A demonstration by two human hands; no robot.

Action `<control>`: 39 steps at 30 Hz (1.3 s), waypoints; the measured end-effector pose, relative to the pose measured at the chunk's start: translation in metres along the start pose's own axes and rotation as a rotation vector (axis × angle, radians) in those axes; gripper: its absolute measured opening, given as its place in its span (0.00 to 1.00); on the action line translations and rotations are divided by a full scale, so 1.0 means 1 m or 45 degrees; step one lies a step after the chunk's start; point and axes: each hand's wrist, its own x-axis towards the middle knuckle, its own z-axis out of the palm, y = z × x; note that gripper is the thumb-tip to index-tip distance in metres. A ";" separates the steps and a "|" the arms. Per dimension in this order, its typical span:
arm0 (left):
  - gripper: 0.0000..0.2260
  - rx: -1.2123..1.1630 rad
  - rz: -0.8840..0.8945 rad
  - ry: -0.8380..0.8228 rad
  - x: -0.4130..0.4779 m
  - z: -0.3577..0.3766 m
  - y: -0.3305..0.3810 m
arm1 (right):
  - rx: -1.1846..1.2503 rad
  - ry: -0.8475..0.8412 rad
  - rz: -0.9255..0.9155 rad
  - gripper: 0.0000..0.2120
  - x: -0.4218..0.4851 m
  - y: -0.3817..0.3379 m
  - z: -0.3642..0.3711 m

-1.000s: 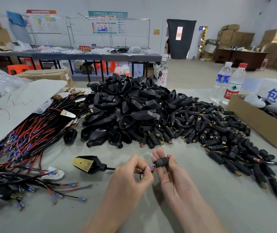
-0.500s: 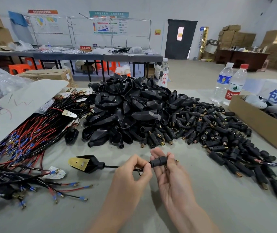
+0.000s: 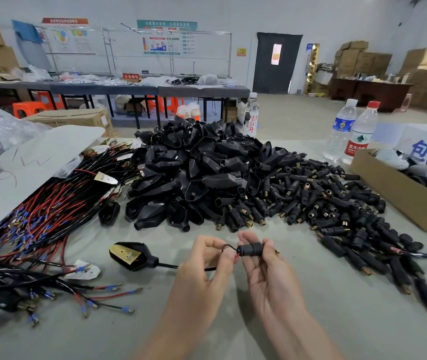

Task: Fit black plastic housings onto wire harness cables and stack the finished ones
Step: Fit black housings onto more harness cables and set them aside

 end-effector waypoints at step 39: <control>0.05 0.037 0.084 -0.037 0.001 0.001 -0.007 | 0.281 0.037 0.187 0.14 -0.005 0.003 0.004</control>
